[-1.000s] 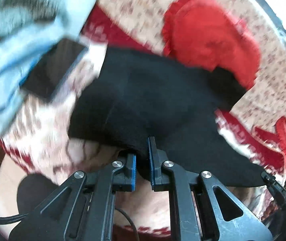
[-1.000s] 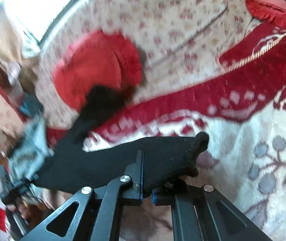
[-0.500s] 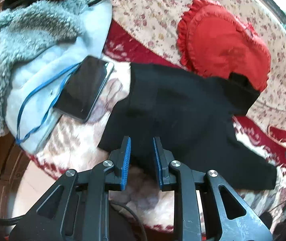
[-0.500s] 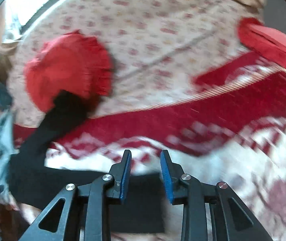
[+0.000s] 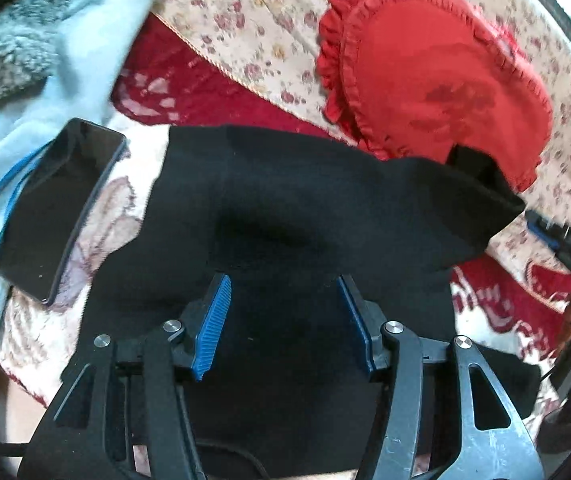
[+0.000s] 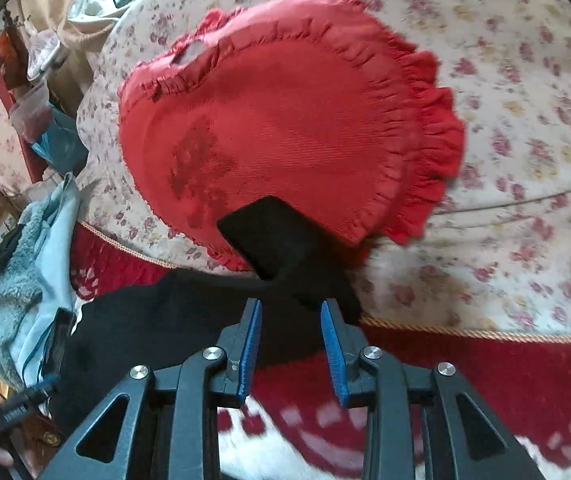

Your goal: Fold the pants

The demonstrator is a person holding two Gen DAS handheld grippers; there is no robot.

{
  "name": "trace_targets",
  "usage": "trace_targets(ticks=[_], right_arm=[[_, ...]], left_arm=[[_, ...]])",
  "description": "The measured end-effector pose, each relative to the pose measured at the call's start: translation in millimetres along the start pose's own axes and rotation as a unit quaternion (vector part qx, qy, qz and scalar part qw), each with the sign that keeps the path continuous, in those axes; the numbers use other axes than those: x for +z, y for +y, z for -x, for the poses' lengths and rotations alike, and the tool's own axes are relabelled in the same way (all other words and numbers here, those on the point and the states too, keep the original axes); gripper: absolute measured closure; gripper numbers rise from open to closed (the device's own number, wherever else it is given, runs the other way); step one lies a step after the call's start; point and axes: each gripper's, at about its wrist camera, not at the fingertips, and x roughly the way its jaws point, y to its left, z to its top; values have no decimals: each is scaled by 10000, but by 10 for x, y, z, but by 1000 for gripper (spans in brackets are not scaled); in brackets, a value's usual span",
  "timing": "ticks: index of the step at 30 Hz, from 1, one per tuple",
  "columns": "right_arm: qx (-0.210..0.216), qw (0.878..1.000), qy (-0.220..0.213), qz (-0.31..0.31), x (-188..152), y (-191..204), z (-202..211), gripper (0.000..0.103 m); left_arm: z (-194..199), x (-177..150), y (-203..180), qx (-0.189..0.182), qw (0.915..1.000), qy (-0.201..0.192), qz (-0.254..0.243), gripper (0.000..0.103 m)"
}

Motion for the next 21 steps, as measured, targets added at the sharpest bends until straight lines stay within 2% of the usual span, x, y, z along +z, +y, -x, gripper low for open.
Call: trace_targets(ticks=[5, 8, 11, 13, 15, 18, 21], right_arm=[[-32, 9999, 30, -156, 25, 27, -91, 74], [115, 9998, 139, -130, -131, 74, -108, 74], [300, 9991, 286, -135, -274, 85, -179, 74], [154, 9995, 228, -133, -269, 61, -177, 74], [-53, 9999, 46, -113, -194, 40, -127, 73], [-20, 9999, -75, -148, -38, 44, -89, 71], [-231, 9995, -199, 77, 194, 135, -125, 68]], left_arm=[[-149, -76, 106, 151, 9998, 116, 49, 48], [-208, -110, 166, 55, 9999, 41, 98, 47], [-196, -116, 139, 110, 9999, 30, 40, 47], [-162, -99, 120, 69, 10000, 39, 24, 47], [-140, -68, 118, 74, 10000, 18, 17, 47], [-153, -6, 129, 60, 9999, 9, 96, 47], [-198, 41, 133, 53, 9998, 38, 179, 47]])
